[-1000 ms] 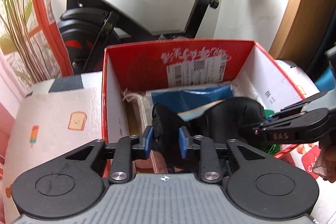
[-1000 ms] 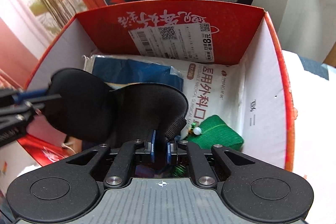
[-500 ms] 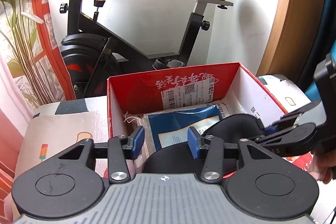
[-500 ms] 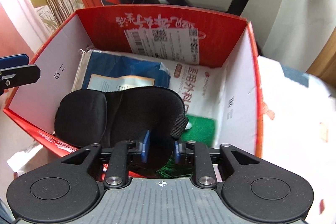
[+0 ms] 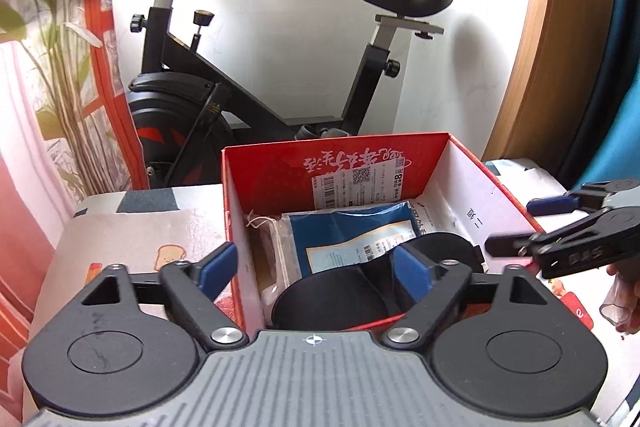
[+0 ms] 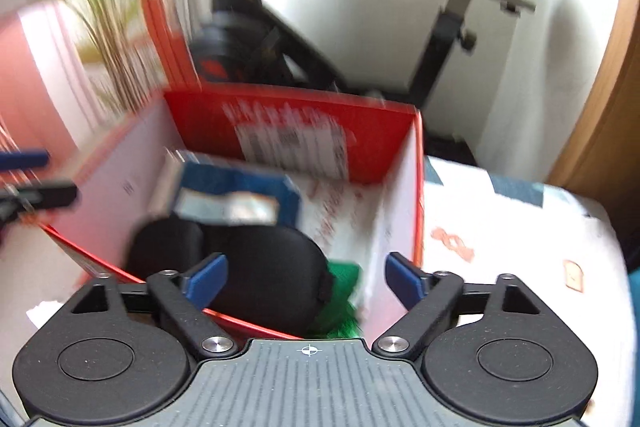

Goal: Organize soft objects
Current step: 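Lower the eye mask into the box and open the left tool, then move the left tool down to the white plastic pouch beside the box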

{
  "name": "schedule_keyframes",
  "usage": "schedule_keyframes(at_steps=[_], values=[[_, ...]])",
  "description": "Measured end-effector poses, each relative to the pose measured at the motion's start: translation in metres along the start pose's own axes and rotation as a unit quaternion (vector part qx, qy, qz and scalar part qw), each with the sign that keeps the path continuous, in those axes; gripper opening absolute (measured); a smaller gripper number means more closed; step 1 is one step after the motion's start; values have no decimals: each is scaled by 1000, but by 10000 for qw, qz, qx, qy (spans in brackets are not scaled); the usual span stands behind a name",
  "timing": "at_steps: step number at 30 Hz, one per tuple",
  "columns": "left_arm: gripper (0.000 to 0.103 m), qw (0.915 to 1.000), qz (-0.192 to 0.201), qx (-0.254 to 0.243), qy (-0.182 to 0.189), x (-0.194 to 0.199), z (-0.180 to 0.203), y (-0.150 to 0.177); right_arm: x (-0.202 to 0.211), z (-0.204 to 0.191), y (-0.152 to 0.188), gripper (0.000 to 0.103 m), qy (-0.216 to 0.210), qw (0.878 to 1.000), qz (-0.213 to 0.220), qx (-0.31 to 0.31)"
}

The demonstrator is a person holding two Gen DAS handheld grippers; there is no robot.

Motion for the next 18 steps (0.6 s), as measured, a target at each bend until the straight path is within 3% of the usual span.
schedule_keyframes(at_steps=[1, 2, 7, 12, 15, 17, 18], values=[[95, 10000, 45, -2, -8, 3, 0, 3, 6, -1, 2, 99, -49, 9996, 258, -51], [96, 10000, 88, -7, 1, 6, -1, 6, 12, -4, 5, 102, -84, 9989, 462, -49], [100, 9999, 85, 56, 110, 18, -6, 21, 23, -25, 23, 102, -70, 9959, 852, 288], [99, 9994, -143, 244, 222, 22, -22, 36, 27, -53, 40, 102, -601, 9935, 910, 334], [96, 9967, -329, 659, 352, 20, -41, 45, 20, -72, 49, 91, -979, 9916, 757, 369], [89, 9933, -419, 1002, 397, 17, -56, 51, 14, -86, 57, 78, -1206, 9904, 600, 318], [84, 9917, -481, 1131, 384, 14, -63, 54, 10, -90, 60, 78, -1300, 9898, 524, 257]])
Point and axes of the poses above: each gripper's, at about its wrist camera, not at the fingertips, and x roughly against the way its jaws point, z to its right, y to its underside, the point moved 3 cm from there along -x, roughly the way its jaws point, and after that the axes turned 10 degrees about x, right-handed, at the moved point
